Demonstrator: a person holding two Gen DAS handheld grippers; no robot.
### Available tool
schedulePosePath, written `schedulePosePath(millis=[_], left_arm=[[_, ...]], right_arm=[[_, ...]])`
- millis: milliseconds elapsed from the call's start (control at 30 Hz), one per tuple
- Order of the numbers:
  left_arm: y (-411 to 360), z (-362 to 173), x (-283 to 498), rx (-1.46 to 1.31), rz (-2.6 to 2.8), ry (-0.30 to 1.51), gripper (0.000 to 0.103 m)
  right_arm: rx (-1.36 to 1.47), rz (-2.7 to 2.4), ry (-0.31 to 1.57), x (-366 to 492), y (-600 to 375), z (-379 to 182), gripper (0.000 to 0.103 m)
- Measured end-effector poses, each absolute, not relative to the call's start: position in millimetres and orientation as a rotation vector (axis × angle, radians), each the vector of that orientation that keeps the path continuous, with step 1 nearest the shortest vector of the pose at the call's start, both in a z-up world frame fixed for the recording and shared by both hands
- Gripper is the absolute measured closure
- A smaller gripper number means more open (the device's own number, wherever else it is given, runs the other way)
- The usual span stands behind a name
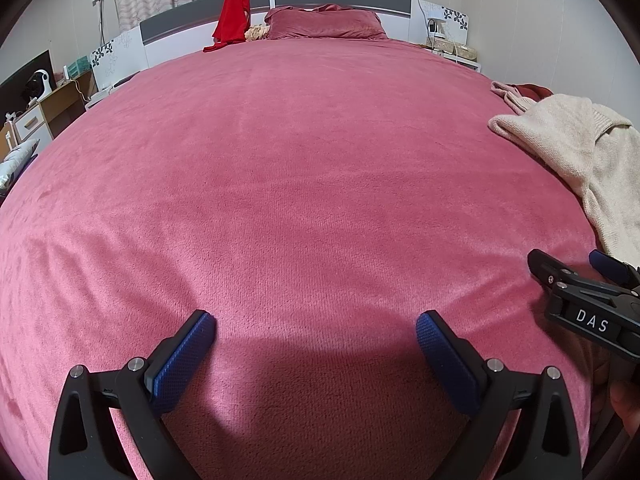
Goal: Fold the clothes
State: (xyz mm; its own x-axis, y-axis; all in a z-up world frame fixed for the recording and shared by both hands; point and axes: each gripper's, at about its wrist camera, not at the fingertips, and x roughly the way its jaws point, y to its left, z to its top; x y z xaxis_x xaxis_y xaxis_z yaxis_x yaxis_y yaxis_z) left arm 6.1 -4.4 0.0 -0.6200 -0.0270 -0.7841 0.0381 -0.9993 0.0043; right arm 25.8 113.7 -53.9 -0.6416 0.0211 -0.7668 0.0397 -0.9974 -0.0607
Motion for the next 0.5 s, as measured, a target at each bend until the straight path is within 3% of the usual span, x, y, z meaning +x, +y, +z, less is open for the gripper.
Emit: schedulePosePath(millis=[500], left_arm=[[-4.8, 0.6, 6.3, 1.355, -2.793, 0.022, 0.0]], right_arm=[[1.343, -2.825, 0.111, 21.9, 117.9, -37.2, 0.0]])
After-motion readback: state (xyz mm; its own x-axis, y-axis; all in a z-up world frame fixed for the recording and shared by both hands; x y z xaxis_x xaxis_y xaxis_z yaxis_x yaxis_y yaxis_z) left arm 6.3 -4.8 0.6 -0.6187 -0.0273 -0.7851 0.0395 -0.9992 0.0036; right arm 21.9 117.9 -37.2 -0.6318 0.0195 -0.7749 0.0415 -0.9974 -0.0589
